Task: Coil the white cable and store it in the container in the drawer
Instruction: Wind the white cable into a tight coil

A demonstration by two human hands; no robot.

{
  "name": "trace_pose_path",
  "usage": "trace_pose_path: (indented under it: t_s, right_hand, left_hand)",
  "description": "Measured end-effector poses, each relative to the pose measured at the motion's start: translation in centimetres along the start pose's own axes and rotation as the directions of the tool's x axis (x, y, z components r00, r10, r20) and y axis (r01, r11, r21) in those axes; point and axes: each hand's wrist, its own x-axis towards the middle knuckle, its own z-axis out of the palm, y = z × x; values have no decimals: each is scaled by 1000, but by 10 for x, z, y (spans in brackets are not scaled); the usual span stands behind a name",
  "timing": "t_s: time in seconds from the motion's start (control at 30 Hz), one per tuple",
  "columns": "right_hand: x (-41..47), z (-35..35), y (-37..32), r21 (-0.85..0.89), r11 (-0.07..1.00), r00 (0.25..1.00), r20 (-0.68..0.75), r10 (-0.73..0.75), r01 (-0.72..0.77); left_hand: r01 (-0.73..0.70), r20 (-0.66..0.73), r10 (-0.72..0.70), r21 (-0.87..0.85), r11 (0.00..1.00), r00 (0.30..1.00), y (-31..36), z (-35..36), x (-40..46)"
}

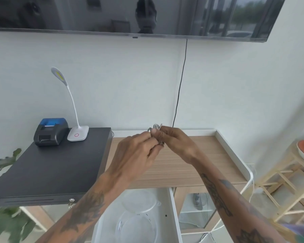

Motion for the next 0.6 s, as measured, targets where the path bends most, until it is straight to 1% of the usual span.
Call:
trace_pose_path:
  t_s: [0.07, 0.13, 0.23, 0.33, 0.37, 0.43, 0.5, 0.53, 0.6]
  right_hand:
    - [-2, 6, 1, -38, 999, 1000, 2, -4, 4]
    - [-2, 10, 0, -123, 992, 999, 28, 19, -16]
    - [-3, 11, 1, -274, 960, 996, 48, 74, -59]
    - [-3, 12, 3, -321, 942, 989, 77, 125, -94]
    - [-3, 12, 3, -289, 952, 985, 102, 136, -102]
    - [-3, 10, 4, -115, 985, 966, 210, 154, -132]
    - [-4, 6, 5, 40, 976, 928, 321, 188, -212]
    - [-5, 6, 7, 71, 966, 920, 330, 212, -248]
    - [-6, 8, 10, 124, 949, 923, 298, 243, -290]
  left_hand:
    - [-40, -53, 38, -41, 998, 998, -4, 0, -3]
    - [-79, -79, 71, -100, 992, 994, -9, 5, -7]
    - [-55, -88, 32, -282, 958, 996, -15, 11, -16]
    - [-34, -54, 14, -397, 917, 998, -18, 20, -24]
    - [-19, -38, 3, -434, 901, 999, -19, 23, -26]
    - [16, -19, -29, -503, 864, 999, -21, 27, -29]
    - [21, -11, -32, -537, 843, 999, -21, 32, -33]
    - [23, -6, -31, -543, 840, 999, -20, 34, -34]
    - [43, -2, -53, -540, 841, 999, -21, 40, -36]
